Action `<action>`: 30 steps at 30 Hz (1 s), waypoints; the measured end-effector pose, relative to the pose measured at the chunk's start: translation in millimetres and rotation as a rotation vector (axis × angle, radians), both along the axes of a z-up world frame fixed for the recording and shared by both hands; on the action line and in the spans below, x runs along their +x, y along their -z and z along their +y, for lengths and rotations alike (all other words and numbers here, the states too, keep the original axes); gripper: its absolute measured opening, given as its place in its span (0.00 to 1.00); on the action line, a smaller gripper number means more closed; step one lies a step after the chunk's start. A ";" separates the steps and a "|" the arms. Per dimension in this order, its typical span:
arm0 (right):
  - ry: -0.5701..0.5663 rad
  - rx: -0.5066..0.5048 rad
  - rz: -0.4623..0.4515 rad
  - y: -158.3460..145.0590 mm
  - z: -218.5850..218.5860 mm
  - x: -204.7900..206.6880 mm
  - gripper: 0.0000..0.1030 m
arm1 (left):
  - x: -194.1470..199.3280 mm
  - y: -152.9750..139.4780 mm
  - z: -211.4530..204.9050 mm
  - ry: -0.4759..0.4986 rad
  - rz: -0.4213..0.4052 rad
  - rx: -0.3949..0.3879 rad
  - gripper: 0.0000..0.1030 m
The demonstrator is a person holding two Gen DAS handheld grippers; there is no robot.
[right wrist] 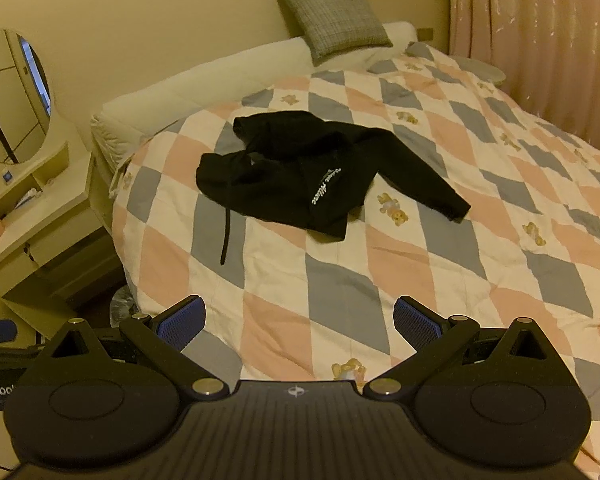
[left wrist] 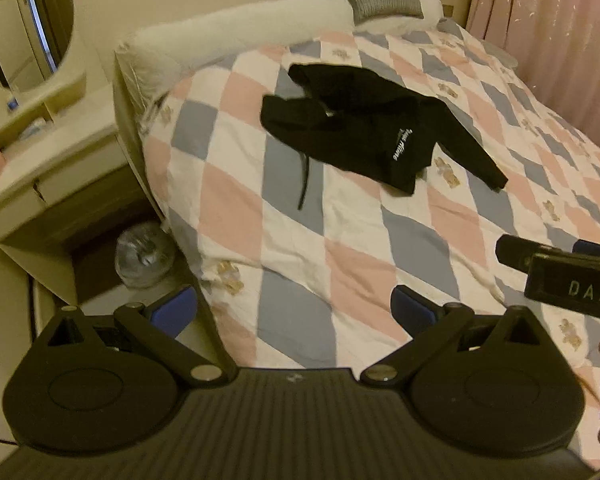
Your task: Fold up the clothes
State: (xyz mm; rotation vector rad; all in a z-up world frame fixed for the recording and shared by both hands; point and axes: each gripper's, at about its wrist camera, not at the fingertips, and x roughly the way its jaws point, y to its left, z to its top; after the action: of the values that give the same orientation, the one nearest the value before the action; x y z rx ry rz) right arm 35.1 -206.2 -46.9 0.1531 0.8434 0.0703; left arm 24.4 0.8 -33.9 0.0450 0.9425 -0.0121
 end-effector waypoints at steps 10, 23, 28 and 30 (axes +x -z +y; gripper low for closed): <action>0.075 -0.004 0.034 13.1 6.3 45.8 1.00 | 56.8 11.5 13.0 0.053 0.014 0.014 0.99; 0.088 -0.143 -0.113 35.0 40.5 124.1 1.00 | 180.1 34.9 45.6 0.149 0.046 0.013 0.99; 0.093 -0.219 -0.101 48.7 49.1 160.1 0.99 | 233.7 49.2 59.1 0.186 0.061 0.036 0.99; 0.077 -0.248 -0.088 56.4 51.7 173.9 0.96 | 254.7 56.0 64.2 0.195 0.079 0.035 0.99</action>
State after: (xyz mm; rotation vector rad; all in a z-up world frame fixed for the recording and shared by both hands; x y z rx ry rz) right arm 209.0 -154.5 -103.3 -0.0504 0.7507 -0.0995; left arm 279.2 65.0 -89.9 0.1695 1.0142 -0.1794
